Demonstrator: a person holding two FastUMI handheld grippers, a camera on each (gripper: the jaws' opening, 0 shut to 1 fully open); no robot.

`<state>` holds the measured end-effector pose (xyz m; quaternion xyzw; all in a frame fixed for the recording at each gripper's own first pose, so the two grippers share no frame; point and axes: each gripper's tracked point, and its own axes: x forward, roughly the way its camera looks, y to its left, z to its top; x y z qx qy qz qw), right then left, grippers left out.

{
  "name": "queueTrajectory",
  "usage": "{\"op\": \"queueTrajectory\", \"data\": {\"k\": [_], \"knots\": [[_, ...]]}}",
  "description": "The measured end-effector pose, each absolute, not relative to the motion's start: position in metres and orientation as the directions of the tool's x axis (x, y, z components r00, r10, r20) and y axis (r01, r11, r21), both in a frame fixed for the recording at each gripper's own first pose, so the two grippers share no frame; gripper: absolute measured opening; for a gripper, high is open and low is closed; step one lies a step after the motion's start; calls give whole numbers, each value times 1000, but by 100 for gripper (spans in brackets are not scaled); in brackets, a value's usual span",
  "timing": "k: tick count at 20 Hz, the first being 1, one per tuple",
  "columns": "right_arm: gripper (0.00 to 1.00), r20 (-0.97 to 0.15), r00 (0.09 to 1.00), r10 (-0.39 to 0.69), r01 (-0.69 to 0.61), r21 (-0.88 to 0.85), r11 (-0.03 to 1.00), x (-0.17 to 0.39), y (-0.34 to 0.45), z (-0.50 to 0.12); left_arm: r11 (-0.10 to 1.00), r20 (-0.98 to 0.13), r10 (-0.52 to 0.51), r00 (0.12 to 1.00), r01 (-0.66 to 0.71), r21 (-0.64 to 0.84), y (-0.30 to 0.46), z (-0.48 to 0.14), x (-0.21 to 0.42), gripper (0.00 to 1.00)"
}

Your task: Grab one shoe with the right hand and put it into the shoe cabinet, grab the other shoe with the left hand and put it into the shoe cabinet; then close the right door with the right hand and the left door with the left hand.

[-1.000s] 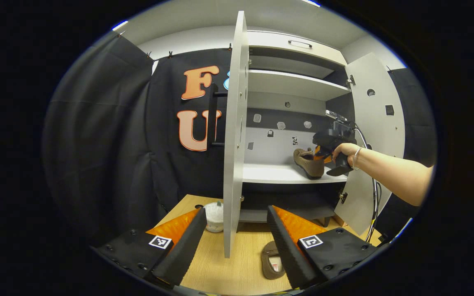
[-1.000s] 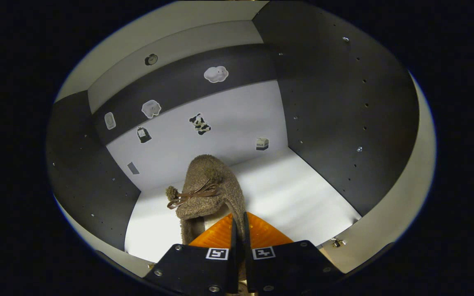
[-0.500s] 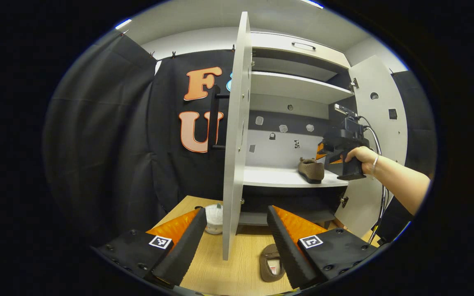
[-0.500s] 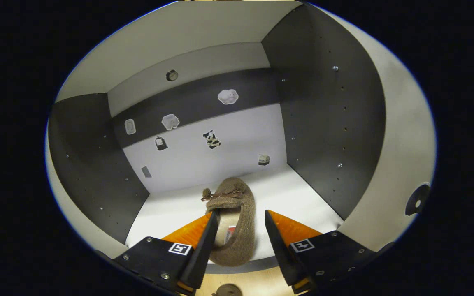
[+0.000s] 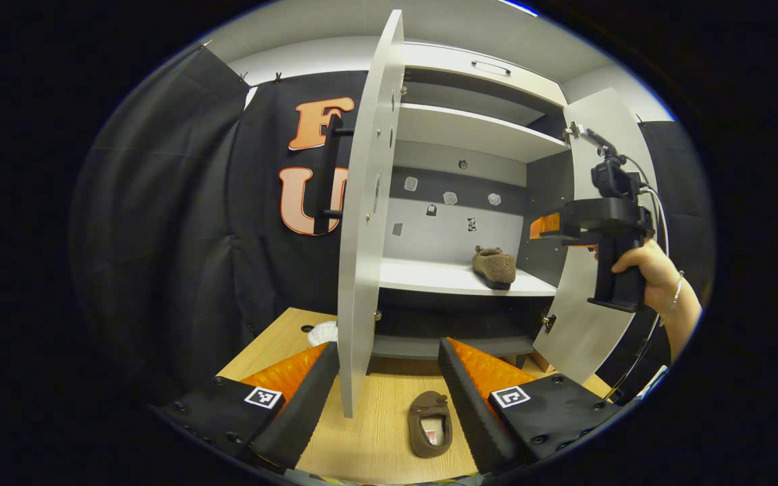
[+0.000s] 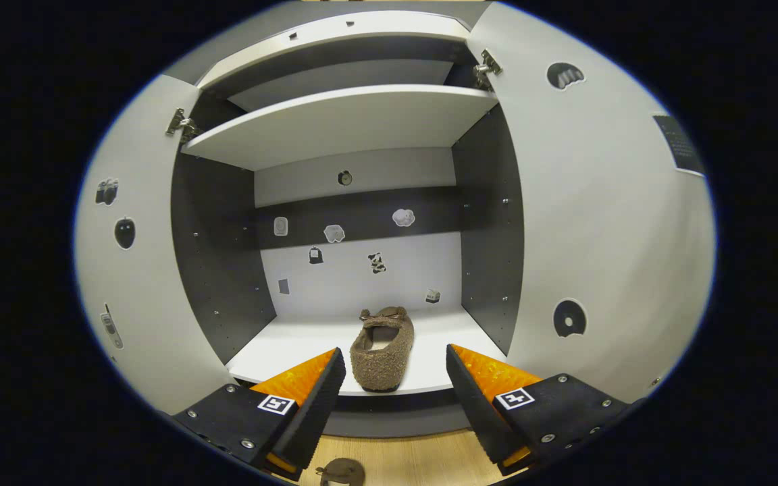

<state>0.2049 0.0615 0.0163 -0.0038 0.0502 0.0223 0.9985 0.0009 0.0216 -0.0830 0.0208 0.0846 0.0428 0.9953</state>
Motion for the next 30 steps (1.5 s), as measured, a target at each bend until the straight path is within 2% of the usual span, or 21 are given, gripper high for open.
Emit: {"op": "queueTrajectory", "data": {"k": [3,7,9,10,13,23,29,30], "knots": [[92,-87,994,61,-59,24,998,163,60,12,997,-222,72,972,-69,21,17,-108,3,99],[93,-83,995,59,-59,1,998,118,51,0,999,-299,30,954,-35,-11,10,-148,12,97],[92,-83,995,55,-54,7,999,99,45,-4,999,-360,9,933,-23,-33,7,-176,20,99],[92,-82,995,48,-48,3,999,91,41,-6,998,-399,-3,917,-20,-53,5,-193,22,97],[93,-72,997,23,-24,-10,1000,70,27,-8,997,-478,-10,878,-26,-69,4,-234,30,98],[93,-91,995,-29,34,53,998,30,-10,-15,1000,-687,-10,726,4,-11,1,-368,59,98],[93,-94,994,-48,52,38,998,22,-27,-16,998,-783,-28,622,-29,-59,4,-416,70,98],[93,-97,994,-50,54,39,998,21,-28,-17,997,-795,-34,606,-37,-71,3,-424,69,100]]}}
